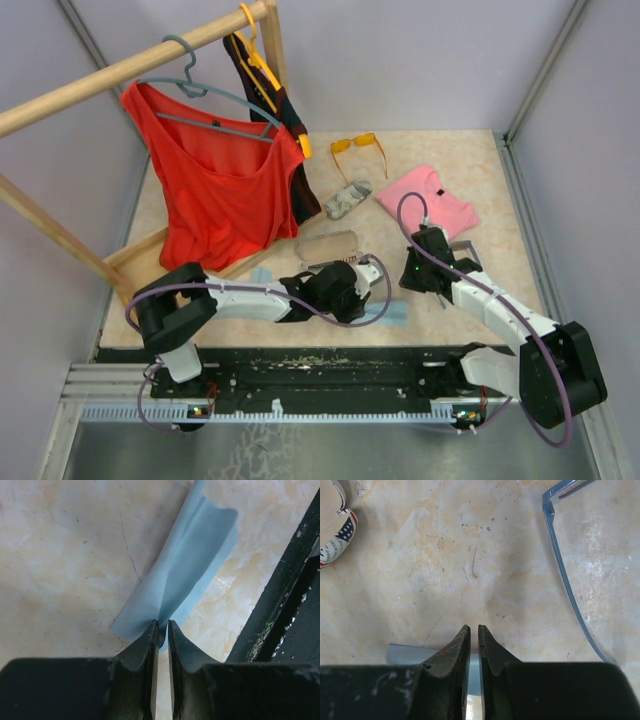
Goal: Organize the sunglasses
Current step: Fold the glasses cleaning cloth at the center of the board.
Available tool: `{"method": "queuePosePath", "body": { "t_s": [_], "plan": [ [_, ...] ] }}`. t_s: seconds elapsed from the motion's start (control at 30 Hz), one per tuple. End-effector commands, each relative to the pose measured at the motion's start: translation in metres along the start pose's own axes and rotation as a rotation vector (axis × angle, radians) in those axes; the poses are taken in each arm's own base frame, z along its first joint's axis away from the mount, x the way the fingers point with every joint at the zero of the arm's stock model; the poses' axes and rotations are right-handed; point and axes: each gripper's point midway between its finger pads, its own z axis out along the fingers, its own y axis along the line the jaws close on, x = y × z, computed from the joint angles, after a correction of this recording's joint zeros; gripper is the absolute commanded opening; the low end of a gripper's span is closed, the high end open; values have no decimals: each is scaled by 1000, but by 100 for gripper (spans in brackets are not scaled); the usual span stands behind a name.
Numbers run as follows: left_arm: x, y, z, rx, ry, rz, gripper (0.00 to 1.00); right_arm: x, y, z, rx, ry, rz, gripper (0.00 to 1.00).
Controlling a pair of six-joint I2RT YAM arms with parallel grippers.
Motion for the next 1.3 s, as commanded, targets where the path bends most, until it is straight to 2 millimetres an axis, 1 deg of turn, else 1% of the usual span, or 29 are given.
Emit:
{"method": "queuePosePath", "body": {
  "t_s": [0.0, 0.17, 0.27, 0.4, 0.53, 0.67, 0.83, 0.9, 0.97, 1.13, 1.27],
  "plan": [
    [-17, -14, -8, 53, -59, 39, 18, -8, 7, -5, -30, -37, 2, 12],
    [-15, -15, -9, 49, -57, 44, 21, -8, 8, -5, -31, -35, 3, 12],
    [-15, -12, -9, 30, -58, 38, 23, -9, 8, -6, -32, -37, 1, 12],
    [-22, -6, -12, -14, -77, 2, 27, -11, 8, -10, -31, -46, 2, 12],
    [-35, 5, -21, -73, -120, -69, 30, -11, 5, -15, -17, -57, 19, 20],
    [-44, 24, -29, -134, -151, -200, 34, -7, -4, -17, 23, -57, 52, 28],
    [-38, 45, -31, -177, -132, -333, 40, -2, -10, -16, 41, -59, 88, 34],
    [-35, 49, -30, -186, -122, -359, 40, -2, -11, -16, 46, -73, 115, 45],
    [-31, 51, -28, -189, -112, -377, 41, -6, -11, -17, 39, -107, 147, 52],
    [-28, 53, -29, -199, -107, -397, 40, -13, -8, -17, -9, -168, 176, 53],
    [-27, 56, -32, -205, -113, -402, 41, -10, -10, -16, -3, -162, 161, 51]
  ]
}}
